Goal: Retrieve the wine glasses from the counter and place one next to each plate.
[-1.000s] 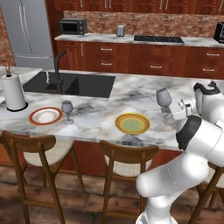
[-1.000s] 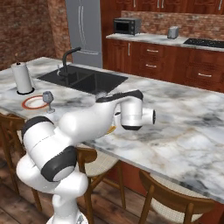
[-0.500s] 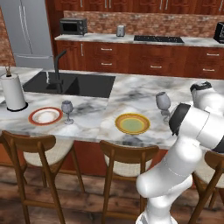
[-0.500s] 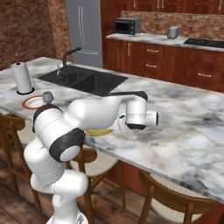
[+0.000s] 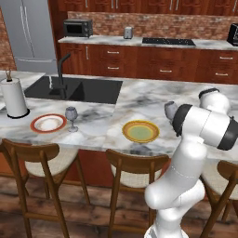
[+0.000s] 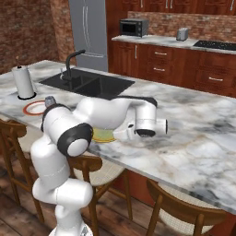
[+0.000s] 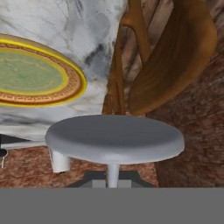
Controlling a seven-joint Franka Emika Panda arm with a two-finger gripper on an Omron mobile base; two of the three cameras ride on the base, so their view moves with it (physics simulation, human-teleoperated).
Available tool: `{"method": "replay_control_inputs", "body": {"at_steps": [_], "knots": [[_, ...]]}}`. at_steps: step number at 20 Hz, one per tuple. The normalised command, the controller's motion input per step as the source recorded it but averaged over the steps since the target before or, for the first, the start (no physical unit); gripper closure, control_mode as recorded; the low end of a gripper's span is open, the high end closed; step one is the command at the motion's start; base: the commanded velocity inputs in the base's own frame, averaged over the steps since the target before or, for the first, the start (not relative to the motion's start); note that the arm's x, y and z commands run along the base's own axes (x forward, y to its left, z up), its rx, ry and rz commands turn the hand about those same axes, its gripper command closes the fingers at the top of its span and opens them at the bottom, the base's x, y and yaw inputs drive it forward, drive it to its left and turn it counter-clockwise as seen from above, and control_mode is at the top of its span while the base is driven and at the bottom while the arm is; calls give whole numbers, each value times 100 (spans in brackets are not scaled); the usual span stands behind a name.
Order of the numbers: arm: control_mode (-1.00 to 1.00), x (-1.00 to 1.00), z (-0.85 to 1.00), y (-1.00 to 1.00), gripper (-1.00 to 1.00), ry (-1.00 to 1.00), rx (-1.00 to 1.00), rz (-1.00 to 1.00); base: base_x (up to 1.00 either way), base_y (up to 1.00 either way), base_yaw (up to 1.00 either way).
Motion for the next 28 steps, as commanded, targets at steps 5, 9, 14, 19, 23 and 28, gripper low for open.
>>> {"method": "replay_control_inputs", "body": {"at_steps": [5,9,14,19,23,28], "knots": [[-100,0,-28,0,100,-2,0,3,0,0,0],[-100,11,-25,0,100,-4,0,1,0,0,0],[-100,35,-28,0,100,-2,0,0,0,0,0],[-100,39,-26,0,100,-4,0,2,0,0,0],[-100,40,-31,0,100,0,0,3,0,0,0],[-100,35,-33,0,100,0,0,4,0,0,0]]}}
